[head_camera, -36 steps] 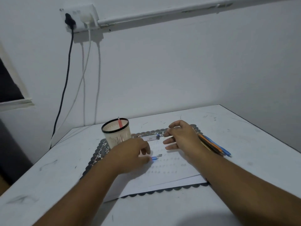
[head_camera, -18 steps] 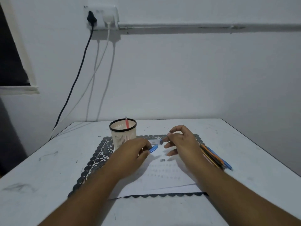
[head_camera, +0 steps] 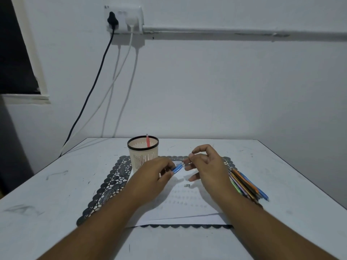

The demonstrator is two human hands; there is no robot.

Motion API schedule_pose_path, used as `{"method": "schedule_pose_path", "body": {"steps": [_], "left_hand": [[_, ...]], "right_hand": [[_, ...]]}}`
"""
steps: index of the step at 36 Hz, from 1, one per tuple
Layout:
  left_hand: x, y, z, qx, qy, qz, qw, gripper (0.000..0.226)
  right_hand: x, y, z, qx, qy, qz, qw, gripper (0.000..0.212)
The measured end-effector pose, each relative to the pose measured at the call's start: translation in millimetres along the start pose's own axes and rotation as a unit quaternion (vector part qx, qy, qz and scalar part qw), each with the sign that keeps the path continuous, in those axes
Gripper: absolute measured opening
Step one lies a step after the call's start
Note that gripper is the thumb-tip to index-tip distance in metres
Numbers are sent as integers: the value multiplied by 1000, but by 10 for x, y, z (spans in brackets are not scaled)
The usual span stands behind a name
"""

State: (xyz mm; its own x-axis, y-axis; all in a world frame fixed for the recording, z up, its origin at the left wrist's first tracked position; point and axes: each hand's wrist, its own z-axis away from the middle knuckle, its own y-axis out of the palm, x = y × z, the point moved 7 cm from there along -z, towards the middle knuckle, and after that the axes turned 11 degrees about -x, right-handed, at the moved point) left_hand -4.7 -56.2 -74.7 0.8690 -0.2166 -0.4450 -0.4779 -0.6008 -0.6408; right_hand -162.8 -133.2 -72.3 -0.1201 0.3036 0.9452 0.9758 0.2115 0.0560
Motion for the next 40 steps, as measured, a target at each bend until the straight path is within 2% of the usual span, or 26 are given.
{"method": "schedule_pose_path", "body": {"steps": [7, 17, 22, 29, 34, 40], "left_hand": [[4, 9, 7, -4, 9, 2, 1000, 12], [-11, -3, 8, -13, 16, 6, 1000, 10], [-19, -21, 6, -20, 17, 8, 1000, 8], [-7, -37, 5, -29, 15, 7, 999, 8], [3, -33, 2, -32, 15, 8, 999, 8], [34, -62, -1, -45, 0, 15, 999, 9]], "right_hand": [[29, -40, -26, -22, -13, -8, 1000, 5], [-22, 46, 48, 1, -13, -8, 1000, 8], [-53, 58, 52, 6, -19, 5, 1000, 1], [-17, 48, 71, 15, -77, 58, 995, 8], [4, 23, 15, 14, -145, 137, 980, 9], [-22, -55, -71, 10, -152, 211, 966, 11]]}}
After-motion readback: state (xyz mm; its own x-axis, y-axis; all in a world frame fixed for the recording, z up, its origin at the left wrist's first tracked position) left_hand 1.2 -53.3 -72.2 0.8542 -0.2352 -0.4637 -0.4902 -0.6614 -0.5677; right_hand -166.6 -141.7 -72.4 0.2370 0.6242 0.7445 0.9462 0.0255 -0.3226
